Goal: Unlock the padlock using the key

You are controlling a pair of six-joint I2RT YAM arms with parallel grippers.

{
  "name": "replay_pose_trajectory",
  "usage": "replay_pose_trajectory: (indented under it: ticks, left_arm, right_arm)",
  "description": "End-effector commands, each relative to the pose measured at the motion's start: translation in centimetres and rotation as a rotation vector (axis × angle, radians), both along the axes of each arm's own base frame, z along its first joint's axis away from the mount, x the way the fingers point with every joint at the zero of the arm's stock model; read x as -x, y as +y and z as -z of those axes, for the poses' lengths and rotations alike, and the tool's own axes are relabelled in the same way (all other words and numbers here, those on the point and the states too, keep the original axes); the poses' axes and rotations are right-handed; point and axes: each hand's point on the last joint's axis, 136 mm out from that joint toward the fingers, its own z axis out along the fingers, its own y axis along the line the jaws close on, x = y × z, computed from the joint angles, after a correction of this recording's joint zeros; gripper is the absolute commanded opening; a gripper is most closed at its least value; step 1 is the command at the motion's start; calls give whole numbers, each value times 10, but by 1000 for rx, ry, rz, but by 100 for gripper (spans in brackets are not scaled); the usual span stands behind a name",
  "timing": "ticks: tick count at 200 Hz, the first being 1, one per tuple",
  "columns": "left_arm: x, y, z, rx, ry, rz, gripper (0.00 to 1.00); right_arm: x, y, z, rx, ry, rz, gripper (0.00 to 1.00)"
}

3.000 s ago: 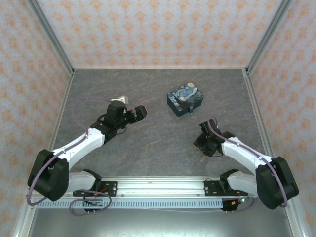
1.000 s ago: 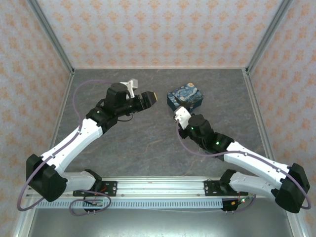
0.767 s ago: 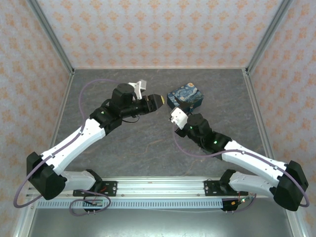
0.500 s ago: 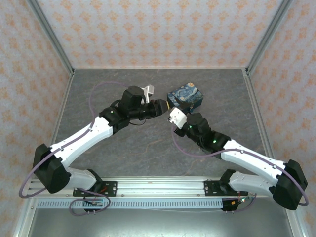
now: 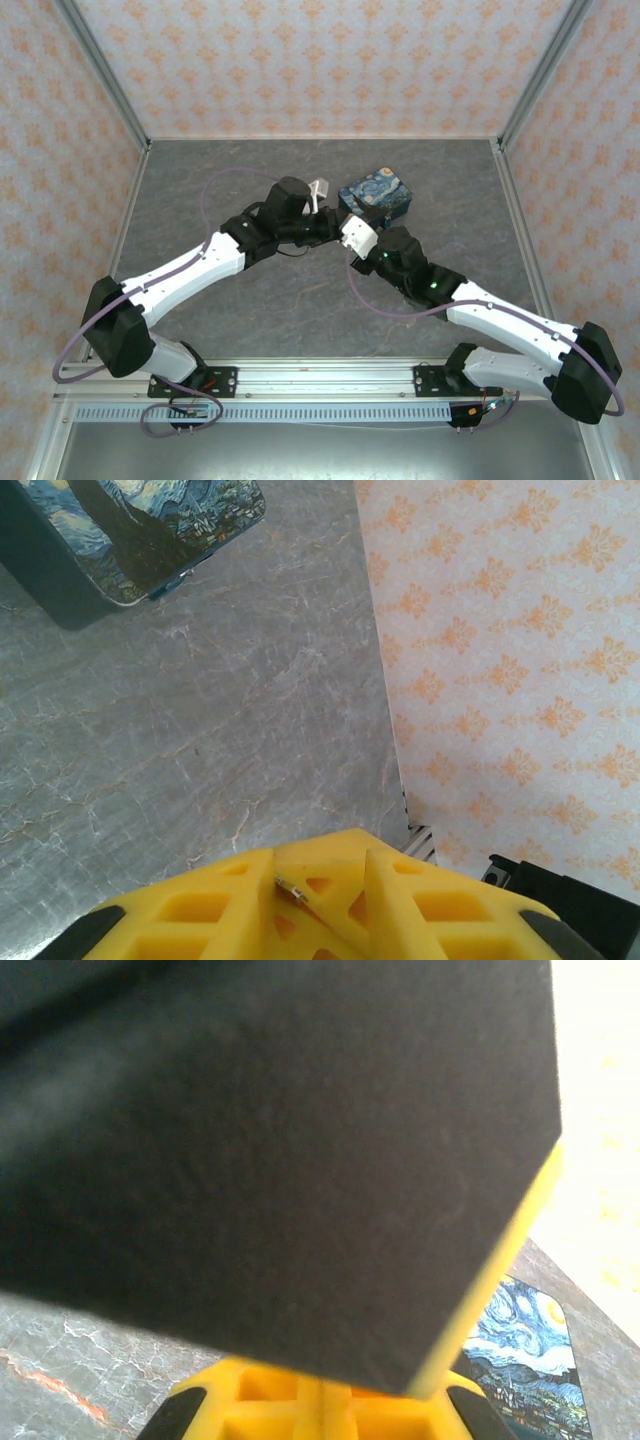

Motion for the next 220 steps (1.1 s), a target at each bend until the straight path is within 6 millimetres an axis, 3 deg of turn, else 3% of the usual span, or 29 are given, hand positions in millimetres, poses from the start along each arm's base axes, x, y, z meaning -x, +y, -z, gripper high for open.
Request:
replay_pose_trajectory:
  ticks: [1, 91, 128, 161, 191, 220]
  left_arm:
    - [-2, -8, -15, 28, -26, 7, 26]
    - [-7, 4, -10, -38, -62, -35, 0]
    - [-9, 14, -25, -63, -171, -48, 0]
    - [-6, 26, -47, -109, -360, -16, 0]
    - [5, 31, -71, -147, -546, 75, 0]
    - [24, 28, -97, -120, -691, 179, 0]
  right_arm:
    - [0, 6, -20, -40, -35, -13, 0]
    - [7, 3, -17, -55, 3, -19, 2]
    - [19, -1, -14, -102, 59, -33, 31]
    - [34, -13, -20, -272, 123, -53, 58]
    - [46, -22, -45, -561, 244, -138, 76]
    - [43, -38, -83, -920, 348, -264, 81]
